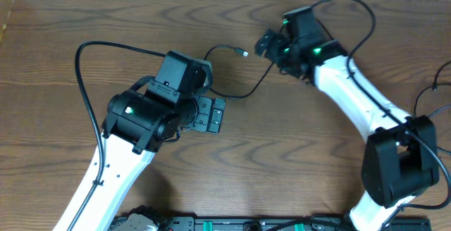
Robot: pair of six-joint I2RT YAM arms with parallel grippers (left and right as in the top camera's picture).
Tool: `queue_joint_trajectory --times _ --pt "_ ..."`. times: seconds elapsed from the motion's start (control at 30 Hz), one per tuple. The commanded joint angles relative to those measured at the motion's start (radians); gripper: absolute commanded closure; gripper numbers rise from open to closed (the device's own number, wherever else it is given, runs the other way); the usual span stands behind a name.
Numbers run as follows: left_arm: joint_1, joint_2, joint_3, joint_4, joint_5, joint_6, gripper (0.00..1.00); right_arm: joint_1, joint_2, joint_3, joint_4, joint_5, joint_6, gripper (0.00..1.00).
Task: Untangle cables
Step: 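Reach the right gripper to the black cable near the center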
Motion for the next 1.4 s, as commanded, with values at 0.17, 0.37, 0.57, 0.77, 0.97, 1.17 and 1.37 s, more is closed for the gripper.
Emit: queue_joint_trajectory --times 0.17,0.37,0.57,0.77,0.97,1.17,1.37 --pt "0.000 0.000 -0.004 -0.006 -0.013 -0.013 0.04 0.081 0.003 -0.011 -0.141 0.372 0.385 0.09" --pt "0.000 0.000 -0.004 -0.008 -0.012 -0.013 0.04 0.082 0.100 -0.011 0.006 0.349 0.395 0.15" --pt "0.000 0.000 -0.004 -0.013 -0.001 -0.014 0.04 0.081 0.229 -0.011 0.126 0.208 0.394 0.18" --pt "0.000 0.000 -0.004 -0.024 -0.001 -0.014 0.04 0.080 0.289 -0.011 0.147 0.207 0.390 0.24" --pt "0.000 0.000 -0.004 -0.024 -0.001 -0.014 0.04 0.064 0.308 -0.011 0.143 0.259 0.369 0.37" --pt "0.000 0.000 -0.004 -0.029 -0.001 -0.014 0.04 0.024 0.345 -0.011 0.143 0.260 0.319 0.43" --pt "0.000 0.000 -0.004 -0.031 0.032 -0.017 0.04 -0.011 0.380 -0.011 0.146 0.252 0.260 0.55"
